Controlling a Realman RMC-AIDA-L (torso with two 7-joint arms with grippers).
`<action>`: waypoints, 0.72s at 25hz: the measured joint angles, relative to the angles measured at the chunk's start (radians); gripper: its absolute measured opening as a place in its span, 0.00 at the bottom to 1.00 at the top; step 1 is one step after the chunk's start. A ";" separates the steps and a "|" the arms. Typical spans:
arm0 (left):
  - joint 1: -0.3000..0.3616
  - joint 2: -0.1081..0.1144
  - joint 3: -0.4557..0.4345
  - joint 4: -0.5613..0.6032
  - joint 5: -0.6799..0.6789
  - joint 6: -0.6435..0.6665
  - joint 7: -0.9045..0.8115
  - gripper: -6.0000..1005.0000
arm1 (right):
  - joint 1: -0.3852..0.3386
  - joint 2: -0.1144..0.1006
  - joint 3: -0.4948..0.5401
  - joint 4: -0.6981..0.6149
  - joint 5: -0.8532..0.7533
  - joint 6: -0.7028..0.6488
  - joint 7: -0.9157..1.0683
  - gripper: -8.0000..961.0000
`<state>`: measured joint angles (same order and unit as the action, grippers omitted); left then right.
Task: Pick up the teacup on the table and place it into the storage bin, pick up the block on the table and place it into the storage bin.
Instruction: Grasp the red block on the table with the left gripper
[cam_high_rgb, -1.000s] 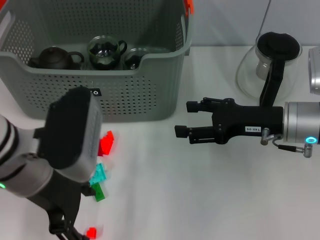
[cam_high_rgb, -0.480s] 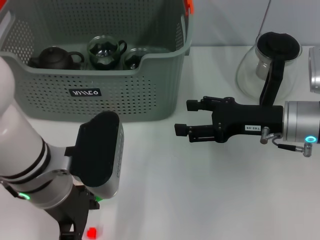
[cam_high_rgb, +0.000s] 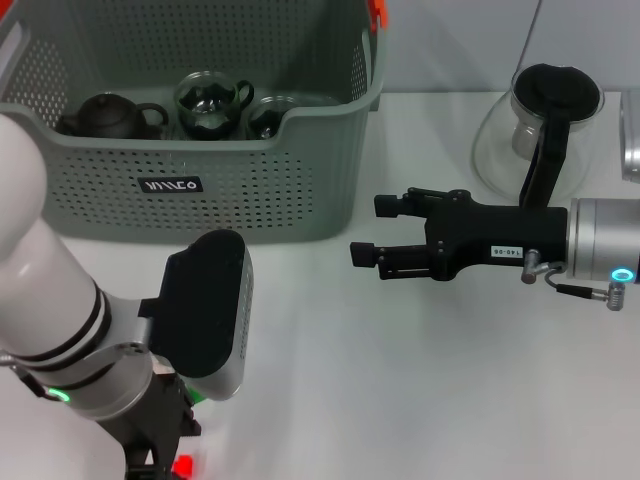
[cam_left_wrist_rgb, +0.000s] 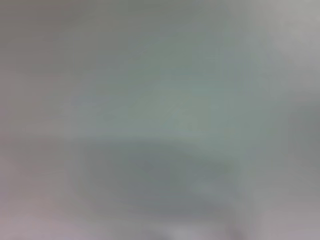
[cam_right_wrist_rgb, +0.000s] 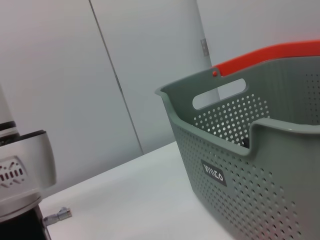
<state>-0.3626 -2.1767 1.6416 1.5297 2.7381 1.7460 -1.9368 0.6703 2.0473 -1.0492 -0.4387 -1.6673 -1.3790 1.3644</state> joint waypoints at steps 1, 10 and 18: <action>0.000 0.000 0.001 -0.003 0.000 -0.003 0.000 0.69 | 0.000 0.000 0.000 0.000 0.000 0.000 0.000 0.95; 0.000 0.000 0.004 -0.024 -0.003 -0.020 0.001 0.50 | 0.000 -0.001 0.002 0.000 0.000 0.009 -0.001 0.95; 0.003 0.000 0.011 -0.034 -0.001 -0.026 0.002 0.46 | 0.000 0.000 0.001 0.000 -0.001 0.009 -0.004 0.95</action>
<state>-0.3595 -2.1767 1.6531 1.4960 2.7375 1.7204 -1.9346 0.6704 2.0476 -1.0477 -0.4386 -1.6680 -1.3697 1.3606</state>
